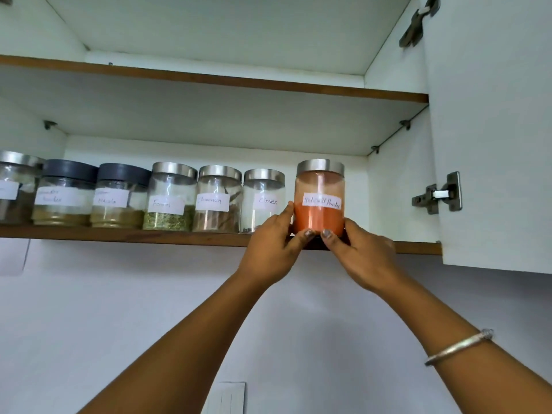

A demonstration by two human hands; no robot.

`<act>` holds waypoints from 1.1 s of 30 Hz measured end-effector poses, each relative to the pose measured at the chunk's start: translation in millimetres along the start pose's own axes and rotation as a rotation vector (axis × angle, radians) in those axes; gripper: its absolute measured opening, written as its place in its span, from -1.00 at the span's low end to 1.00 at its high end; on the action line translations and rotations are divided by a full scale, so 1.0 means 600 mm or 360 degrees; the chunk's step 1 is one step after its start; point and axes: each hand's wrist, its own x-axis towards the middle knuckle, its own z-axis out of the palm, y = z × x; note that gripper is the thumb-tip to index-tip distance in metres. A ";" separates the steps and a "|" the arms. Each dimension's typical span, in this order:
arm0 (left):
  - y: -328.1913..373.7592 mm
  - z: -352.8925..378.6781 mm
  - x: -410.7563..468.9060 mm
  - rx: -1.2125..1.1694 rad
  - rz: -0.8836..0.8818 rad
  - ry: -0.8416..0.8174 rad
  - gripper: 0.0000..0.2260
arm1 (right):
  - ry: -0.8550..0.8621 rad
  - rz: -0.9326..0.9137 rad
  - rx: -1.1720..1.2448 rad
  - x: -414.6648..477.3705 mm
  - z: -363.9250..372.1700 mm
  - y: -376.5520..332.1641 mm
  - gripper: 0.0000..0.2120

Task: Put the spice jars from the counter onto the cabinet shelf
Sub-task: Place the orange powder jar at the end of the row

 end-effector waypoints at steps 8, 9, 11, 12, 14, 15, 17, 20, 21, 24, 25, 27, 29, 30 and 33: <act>-0.003 0.025 -0.012 0.0106 -0.0043 0.0332 -0.53 | 0.0160 0.0149 -0.0196 0.021 0.019 -0.006 -0.53; -0.003 0.027 -0.011 0.0140 -0.0050 0.0343 -0.56 | 0.0185 0.0148 -0.0214 0.020 0.022 -0.007 -0.53; -0.002 0.030 -0.008 0.0216 -0.0077 0.0347 -0.60 | 0.0231 0.0142 -0.0213 0.018 0.027 -0.009 -0.52; -0.002 0.031 -0.006 0.0234 -0.0094 0.0353 -0.62 | 0.0249 0.0137 -0.0215 0.015 0.030 -0.009 -0.51; -0.001 0.033 -0.006 0.0208 -0.0118 0.0371 -0.64 | 0.0280 0.0133 -0.0253 0.012 0.036 -0.008 -0.48; 0.000 0.034 -0.006 0.0187 -0.0123 0.0378 -0.64 | 0.0291 0.0138 -0.0285 0.013 0.039 -0.008 -0.47; 0.000 0.035 -0.007 0.0183 -0.0127 0.0382 -0.65 | 0.0289 0.0160 -0.0375 0.017 0.043 -0.010 -0.45; 0.001 0.039 -0.008 0.0235 -0.0138 0.0396 -0.65 | 0.0256 0.0188 -0.0538 0.025 0.046 -0.014 -0.44; 0.002 0.040 -0.008 0.0247 -0.0141 0.0401 -0.65 | 0.0252 0.0195 -0.0576 0.026 0.047 -0.016 -0.46; 0.006 0.040 -0.009 0.0252 -0.0109 0.0395 -0.64 | 0.0248 0.0213 -0.0632 0.029 0.053 -0.019 -0.49; 0.006 0.039 -0.010 0.0270 -0.0086 0.0379 -0.65 | 0.0242 0.0221 -0.0648 0.030 0.055 -0.020 -0.49; 0.004 0.038 -0.011 0.0299 -0.0059 0.0342 -0.66 | 0.0226 0.0243 -0.0680 0.032 0.055 -0.023 -0.49; 0.002 0.038 -0.011 0.0304 -0.0061 0.0311 -0.64 | 0.0180 0.0278 -0.0713 0.031 0.052 -0.028 -0.50; 0.001 0.038 -0.011 0.0306 -0.0058 0.0296 -0.63 | 0.0149 0.0291 -0.0730 0.031 0.050 -0.031 -0.50; -0.001 0.036 -0.011 0.0300 -0.0033 0.0219 -0.61 | 0.0047 0.0329 -0.0786 0.029 0.046 -0.042 -0.45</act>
